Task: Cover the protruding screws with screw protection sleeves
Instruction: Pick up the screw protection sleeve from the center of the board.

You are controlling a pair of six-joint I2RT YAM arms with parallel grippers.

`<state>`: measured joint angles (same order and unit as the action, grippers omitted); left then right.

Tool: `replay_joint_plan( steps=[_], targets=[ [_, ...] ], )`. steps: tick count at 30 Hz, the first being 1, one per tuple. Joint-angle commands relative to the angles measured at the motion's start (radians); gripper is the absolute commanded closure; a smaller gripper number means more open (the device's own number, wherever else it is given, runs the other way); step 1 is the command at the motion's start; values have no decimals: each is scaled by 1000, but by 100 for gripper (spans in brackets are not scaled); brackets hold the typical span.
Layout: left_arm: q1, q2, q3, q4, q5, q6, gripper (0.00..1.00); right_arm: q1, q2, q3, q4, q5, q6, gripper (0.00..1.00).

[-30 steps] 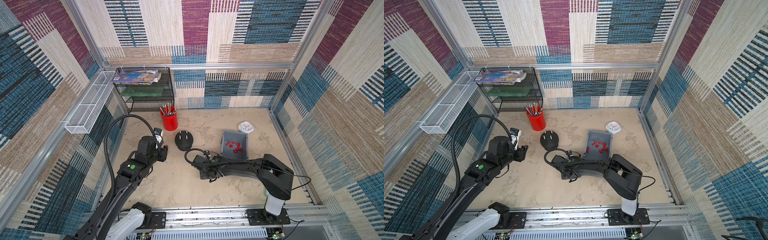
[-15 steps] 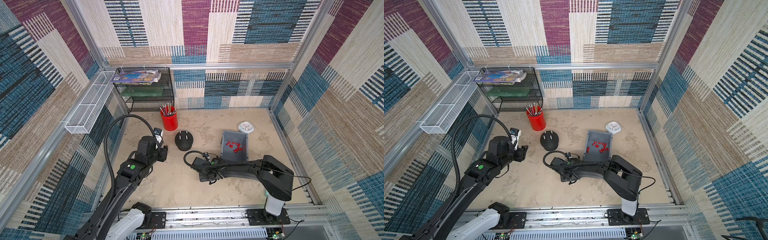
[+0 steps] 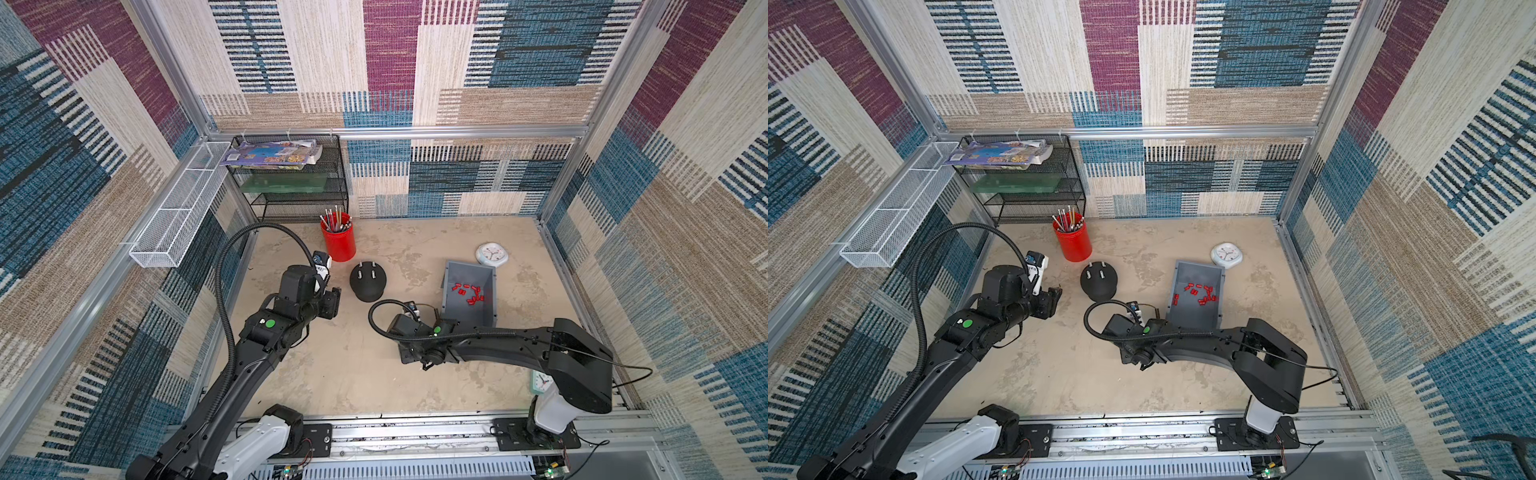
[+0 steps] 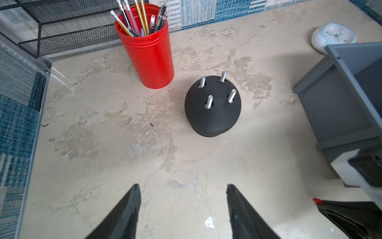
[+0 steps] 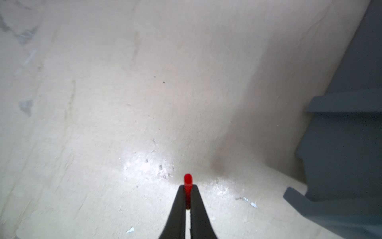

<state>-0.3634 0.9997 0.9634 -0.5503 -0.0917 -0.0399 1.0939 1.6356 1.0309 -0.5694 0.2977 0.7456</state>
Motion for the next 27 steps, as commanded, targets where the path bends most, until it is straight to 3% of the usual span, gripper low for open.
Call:
replay_joint_plan(
  steps=[1, 8, 11, 13, 19, 27],
  targets=[
    [0, 39, 53, -32, 138, -38, 35, 11, -91, -62, 135, 33, -126, 93],
    [-2, 196, 255, -211, 582, -70, 37, 36, -384, -224, 353, 34, -369, 92],
    [-8, 228, 280, -216, 835, -131, 37, 37, -503, -272, 411, 17, -473, 92],
    [-24, 243, 292, -208, 930, -164, 37, 36, -566, -293, 432, -1, -534, 92],
    [-78, 284, 334, -208, 1033, -207, 37, 36, -654, -279, 441, -96, -655, 92],
    [-177, 342, 374, -259, 981, -181, 47, 41, -627, -202, 408, -186, -703, 92]
  ],
)
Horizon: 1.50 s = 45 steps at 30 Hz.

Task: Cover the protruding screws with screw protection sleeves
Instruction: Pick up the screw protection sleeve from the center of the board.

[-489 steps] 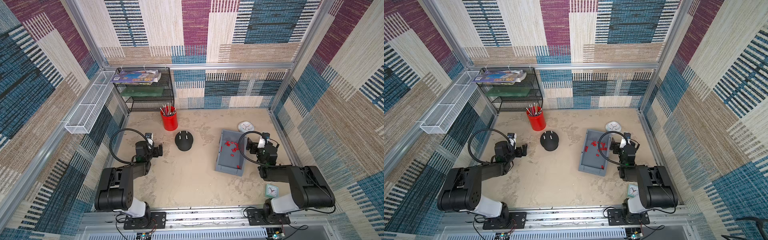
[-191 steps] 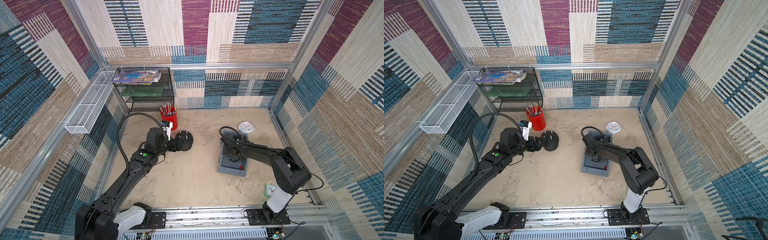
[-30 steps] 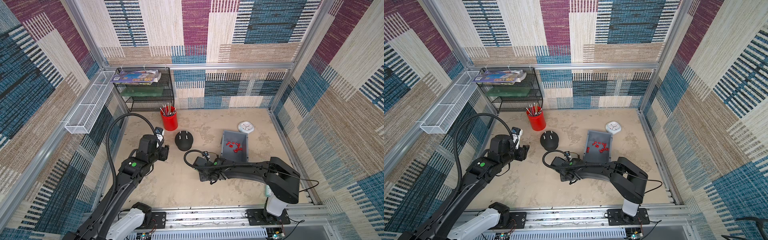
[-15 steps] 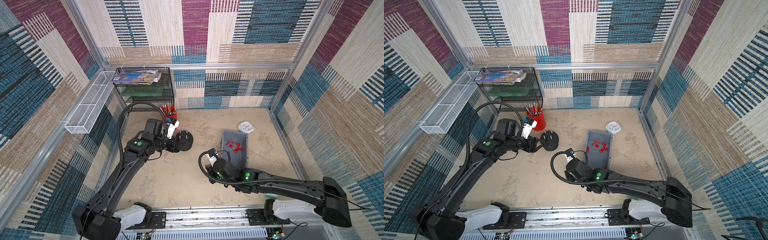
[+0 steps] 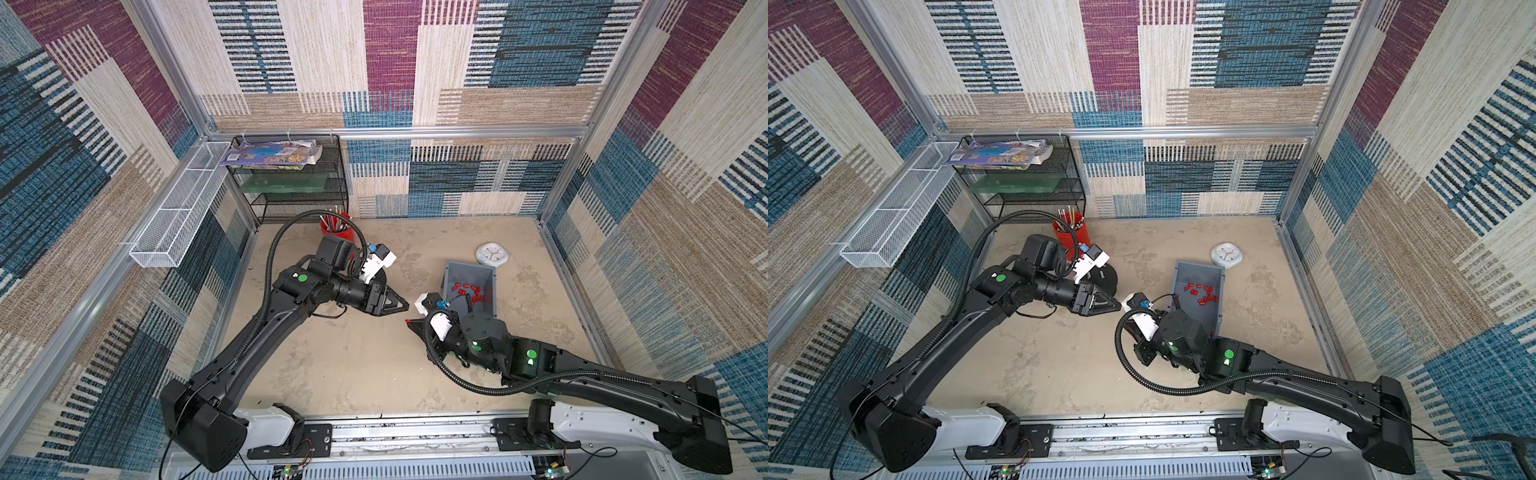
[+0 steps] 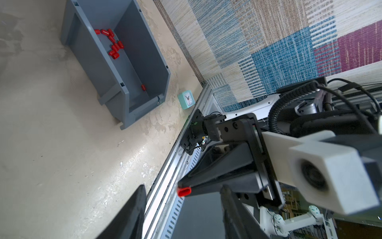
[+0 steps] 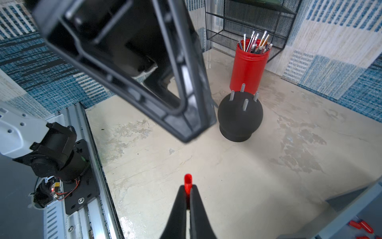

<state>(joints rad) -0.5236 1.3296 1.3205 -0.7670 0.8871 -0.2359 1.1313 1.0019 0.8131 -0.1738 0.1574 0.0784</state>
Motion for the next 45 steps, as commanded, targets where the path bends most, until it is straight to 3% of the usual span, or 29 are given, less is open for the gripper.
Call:
replay_joint_plan(
  steps=[1, 4, 10, 14, 22, 34, 45],
  targets=[
    [-27, 20, 20, -56, -5, 24, 48, 5, 7, 18, 13, -56, -44, 91],
    [-45, 34, 24, -79, -8, 43, 53, 10, 12, 22, 14, -61, -52, 91],
    [-47, 34, 32, -115, -20, 70, 52, 13, -12, 7, 23, 0, -41, 90],
    [-47, 43, 37, -128, 31, 74, 54, 13, -13, 12, 13, 7, -56, 89],
    [-47, 52, 31, -140, 72, 73, 69, 13, -13, 13, 8, 37, -66, 87],
    [-47, 64, 31, -141, 74, 66, 71, 34, -17, 14, 24, 56, -87, 85],
    [-49, 59, 29, -140, 88, 72, 87, 42, -11, 16, 20, 80, -89, 84]
  ],
)
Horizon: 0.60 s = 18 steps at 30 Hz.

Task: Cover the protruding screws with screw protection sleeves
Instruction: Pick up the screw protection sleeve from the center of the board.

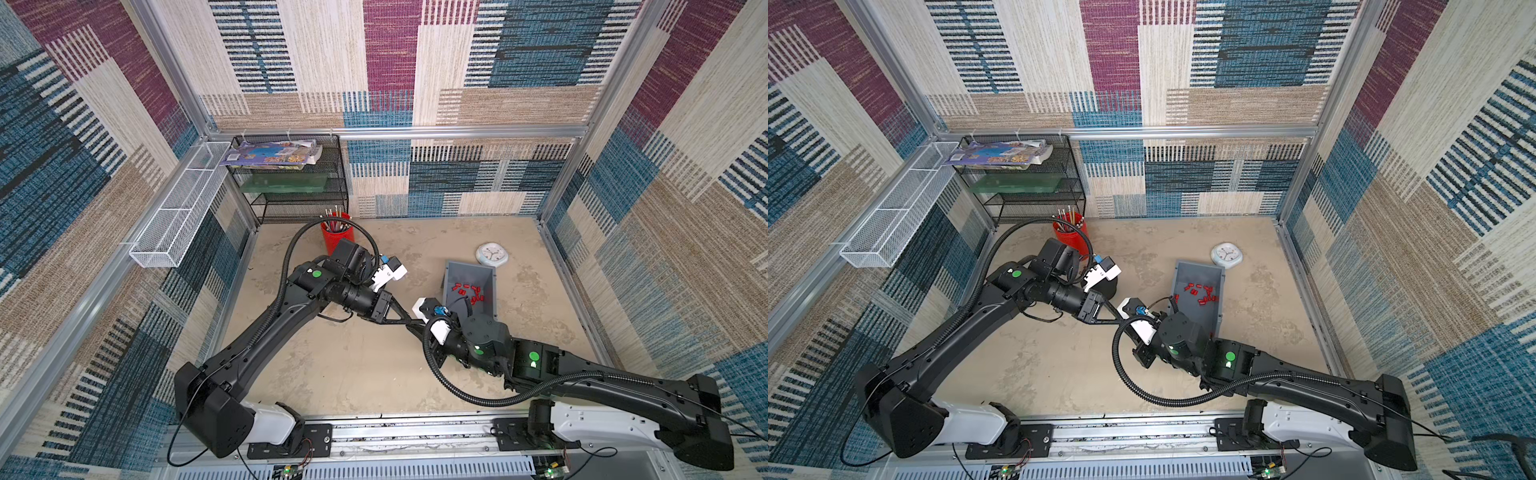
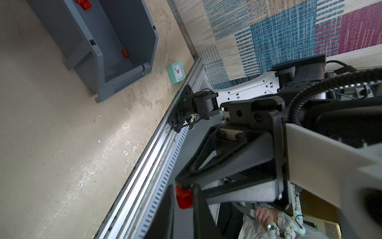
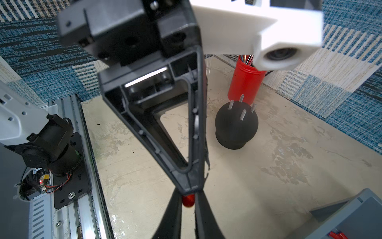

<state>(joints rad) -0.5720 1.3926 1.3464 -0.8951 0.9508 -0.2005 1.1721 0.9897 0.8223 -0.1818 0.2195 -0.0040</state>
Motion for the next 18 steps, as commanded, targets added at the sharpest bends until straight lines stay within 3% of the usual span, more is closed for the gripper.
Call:
replay_joint_plan(
  steps=[1, 8, 15, 18],
  targets=[
    [-1, -5, 4, -12, 24, 36, 88, 1, 1, 6, 28, 21, -5, 84],
    [0, -9, 8, -11, 24, 35, 100, 0, -5, 7, 30, 48, 3, 81],
    [0, -25, 22, 28, -6, 15, 100, 1, -24, 17, 37, 72, 25, 50],
    [3, -72, 24, 149, -23, -13, 100, -14, -56, 38, 55, 87, 76, 49]
  ],
)
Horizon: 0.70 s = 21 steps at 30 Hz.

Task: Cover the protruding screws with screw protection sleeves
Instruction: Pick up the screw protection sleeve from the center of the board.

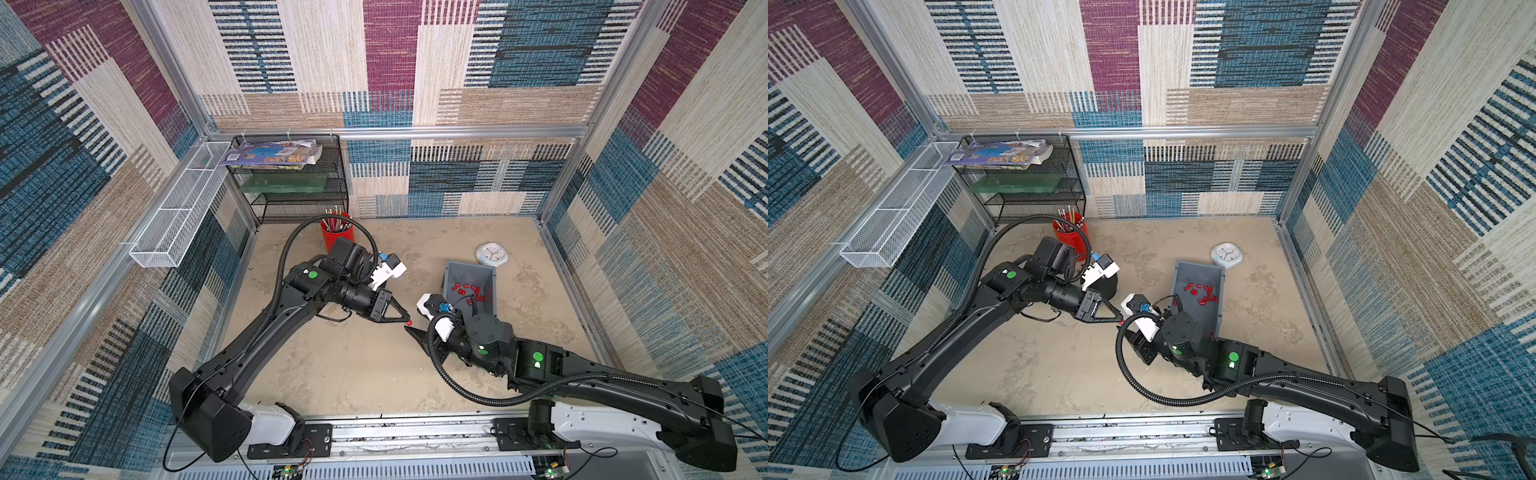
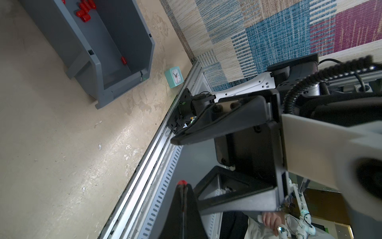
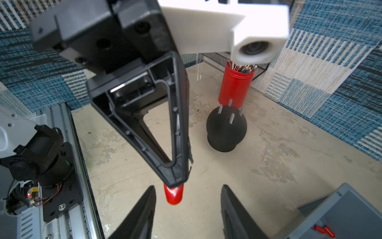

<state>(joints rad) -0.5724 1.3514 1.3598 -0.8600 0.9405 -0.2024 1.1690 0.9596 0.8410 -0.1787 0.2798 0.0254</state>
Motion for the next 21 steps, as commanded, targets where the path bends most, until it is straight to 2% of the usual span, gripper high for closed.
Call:
replay_joint_plan(
  steps=[1, 3, 7, 10, 12, 16, 21],
  targets=[
    [4, -57, 3, 183, -27, -31, 100, -31, -42, 21, 80, -8, 52, 50],
    [3, -113, -30, 363, -55, -82, 100, -83, -69, 27, 145, -107, 80, 53],
    [4, -263, -150, 734, -193, -128, 100, -263, -97, 61, 279, -413, 178, 63],
    [3, -357, -218, 908, -343, -118, 100, -372, -85, 97, 373, -625, 263, 66],
    [4, -390, -241, 993, -413, -128, 100, -401, -52, 140, 402, -718, 289, 67],
    [3, -404, -278, 1160, -476, -248, 100, -380, 79, 285, 430, -874, 309, 67],
    [4, -416, -349, 1385, -496, -403, 100, -278, 207, 411, 434, -864, 218, 70]
  ],
)
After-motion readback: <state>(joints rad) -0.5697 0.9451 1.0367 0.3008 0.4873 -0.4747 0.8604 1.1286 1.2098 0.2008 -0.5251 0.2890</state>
